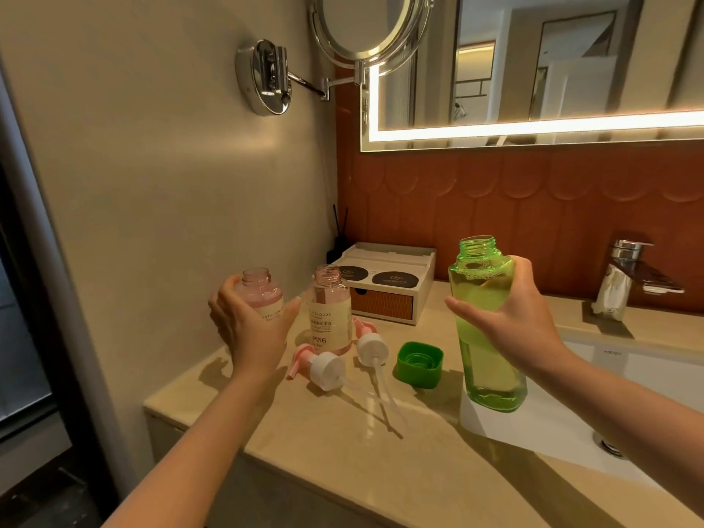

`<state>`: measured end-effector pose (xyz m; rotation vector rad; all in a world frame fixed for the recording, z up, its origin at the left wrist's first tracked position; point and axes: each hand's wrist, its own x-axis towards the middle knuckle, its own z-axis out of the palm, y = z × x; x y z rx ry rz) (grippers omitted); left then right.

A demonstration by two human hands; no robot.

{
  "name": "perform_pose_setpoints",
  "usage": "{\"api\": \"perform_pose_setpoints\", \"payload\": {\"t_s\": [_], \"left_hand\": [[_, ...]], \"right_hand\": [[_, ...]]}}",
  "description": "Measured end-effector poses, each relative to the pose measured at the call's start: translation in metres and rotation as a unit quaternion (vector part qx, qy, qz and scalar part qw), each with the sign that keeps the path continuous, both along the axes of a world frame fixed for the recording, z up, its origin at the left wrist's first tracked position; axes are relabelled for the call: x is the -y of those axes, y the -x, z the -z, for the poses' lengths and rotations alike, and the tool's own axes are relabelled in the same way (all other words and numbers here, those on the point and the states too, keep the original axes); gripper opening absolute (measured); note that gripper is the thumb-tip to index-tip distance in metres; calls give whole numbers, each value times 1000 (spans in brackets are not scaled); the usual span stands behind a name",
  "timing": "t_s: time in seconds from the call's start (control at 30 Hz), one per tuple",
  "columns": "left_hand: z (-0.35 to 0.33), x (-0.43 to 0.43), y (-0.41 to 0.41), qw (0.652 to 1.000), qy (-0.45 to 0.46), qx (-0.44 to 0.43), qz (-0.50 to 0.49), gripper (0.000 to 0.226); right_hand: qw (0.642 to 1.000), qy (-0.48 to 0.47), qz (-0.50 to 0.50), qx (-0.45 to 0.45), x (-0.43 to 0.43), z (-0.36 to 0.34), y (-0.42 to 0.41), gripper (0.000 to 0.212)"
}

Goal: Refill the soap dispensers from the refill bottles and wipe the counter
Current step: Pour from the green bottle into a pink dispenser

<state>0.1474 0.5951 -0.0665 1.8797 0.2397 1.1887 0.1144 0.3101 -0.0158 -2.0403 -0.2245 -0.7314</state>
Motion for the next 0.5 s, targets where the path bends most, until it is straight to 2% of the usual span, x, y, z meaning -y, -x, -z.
{"api": "perform_pose_setpoints", "payload": {"t_s": [0.07, 0.13, 0.23, 0.37, 0.5], "left_hand": [[-6, 9, 4, 993, -103, 32, 38, 81], [-16, 20, 1, 983, -147, 5, 107, 79], [-25, 35, -13, 971, -74, -96, 207, 93], [-29, 36, -36, 941, 39, -204, 266, 110], [-24, 31, -48, 916, 57, -254, 304, 102]], "right_hand": [[1000, 0, -5, 0, 2, 2, 3, 72], [1000, -2, -8, -1, 5, 3, 4, 73], [1000, 3, -4, 0, 9, 4, 6, 73], [1000, 1, -5, 6, 17, 2, 7, 74], [1000, 14, -15, 6, 26, 1, 7, 70]]}}
